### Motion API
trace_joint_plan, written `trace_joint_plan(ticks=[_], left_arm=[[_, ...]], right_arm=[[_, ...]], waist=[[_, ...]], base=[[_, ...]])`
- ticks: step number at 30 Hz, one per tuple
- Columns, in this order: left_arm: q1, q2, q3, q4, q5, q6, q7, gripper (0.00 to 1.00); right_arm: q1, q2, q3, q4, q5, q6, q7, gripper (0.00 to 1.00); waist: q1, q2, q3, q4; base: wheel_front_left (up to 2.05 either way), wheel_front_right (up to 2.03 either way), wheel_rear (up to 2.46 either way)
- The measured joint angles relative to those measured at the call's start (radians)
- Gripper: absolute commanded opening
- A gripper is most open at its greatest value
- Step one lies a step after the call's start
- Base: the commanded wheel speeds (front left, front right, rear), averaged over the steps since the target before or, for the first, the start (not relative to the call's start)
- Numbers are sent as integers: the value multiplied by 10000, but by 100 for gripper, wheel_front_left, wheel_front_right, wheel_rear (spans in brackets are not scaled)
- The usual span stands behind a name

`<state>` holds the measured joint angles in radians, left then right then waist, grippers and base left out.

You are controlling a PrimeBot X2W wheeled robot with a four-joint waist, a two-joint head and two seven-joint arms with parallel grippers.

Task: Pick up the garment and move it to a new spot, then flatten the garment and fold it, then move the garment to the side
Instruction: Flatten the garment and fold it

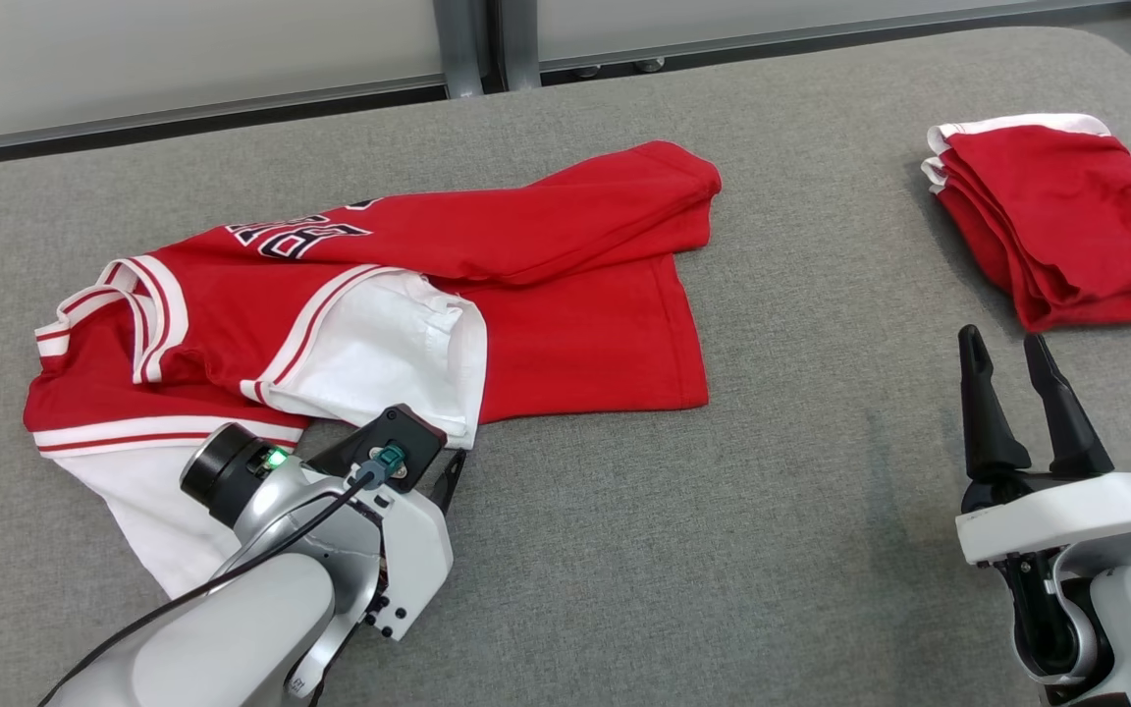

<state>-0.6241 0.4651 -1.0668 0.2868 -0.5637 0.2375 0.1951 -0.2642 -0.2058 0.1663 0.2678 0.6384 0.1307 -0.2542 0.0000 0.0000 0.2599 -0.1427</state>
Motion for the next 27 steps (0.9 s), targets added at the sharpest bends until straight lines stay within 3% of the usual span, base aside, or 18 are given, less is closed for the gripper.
trace_joint_plan(ticks=[4,5,6,8,18,19,20,22,27], left_arm=[[-204,213,-244,-165,251,-46,380,98],[-243,244,-293,-186,334,-38,420,89],[-290,267,-332,-207,437,-2,418,89],[-414,291,-378,-267,516,4,487,100],[-898,230,-729,-410,627,-527,957,100],[-922,207,-736,-395,602,-541,974,85],[-948,188,-750,-337,587,-621,1039,39],[-971,180,-780,-190,512,-685,1097,0],[-966,75,-740,-215,410,-692,876,0]], right_arm=[[-23,6,-4,46,4,0,-15,100],[-23,12,-4,50,4,0,-15,100],[-23,19,-8,58,4,0,-17,100],[-23,54,-8,65,4,0,-17,100],[-123,127,96,142,0,0,-27,100],[-128,127,100,155,0,0,-29,100],[-129,127,111,180,0,0,-29,100],[-138,130,151,238,0,0,-29,100],[-133,77,65,288,17,0,-33,100]], waist=[[0,0,16,-99],[0,0,16,-105],[0,0,18,-107],[0,1,17,-100],[0,0,62,-16],[0,0,64,-15],[0,0,63,-15],[0,0,53,-26],[0,0,-31,20]], base=[[0,0,0],[0,0,0],[0,0,0],[0,0,0],[0,0,0],[0,0,0],[0,0,0],[0,0,0],[0,0,0]])
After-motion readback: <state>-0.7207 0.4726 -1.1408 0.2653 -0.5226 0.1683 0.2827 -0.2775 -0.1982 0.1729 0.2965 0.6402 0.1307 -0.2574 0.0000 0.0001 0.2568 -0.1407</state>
